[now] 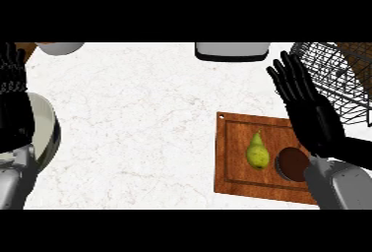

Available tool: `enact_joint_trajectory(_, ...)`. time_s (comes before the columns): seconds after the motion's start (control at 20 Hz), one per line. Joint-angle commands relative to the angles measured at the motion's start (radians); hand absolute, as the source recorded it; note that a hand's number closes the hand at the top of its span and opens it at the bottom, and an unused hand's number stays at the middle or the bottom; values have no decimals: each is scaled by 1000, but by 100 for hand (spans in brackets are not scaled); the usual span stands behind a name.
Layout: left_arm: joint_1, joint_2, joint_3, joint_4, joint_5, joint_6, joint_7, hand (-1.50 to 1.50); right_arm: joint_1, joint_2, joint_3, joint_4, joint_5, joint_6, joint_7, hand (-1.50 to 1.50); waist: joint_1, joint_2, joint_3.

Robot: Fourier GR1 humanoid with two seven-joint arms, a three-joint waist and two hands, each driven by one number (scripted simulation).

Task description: Pick the pear from the cutting board and place it in the tiered basket

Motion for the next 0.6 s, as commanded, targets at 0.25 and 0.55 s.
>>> enact_joint_trajectory(0.25,148,9,-107,125,149,-234,263,0,-66,92,79,86,173,-248,213,150,17,31,12)
enact_joint_trajectory(0.55,198,-30,-136,113,186,-255,287,0,102,69,3,261,472,-674,402,-150,-5,25,11)
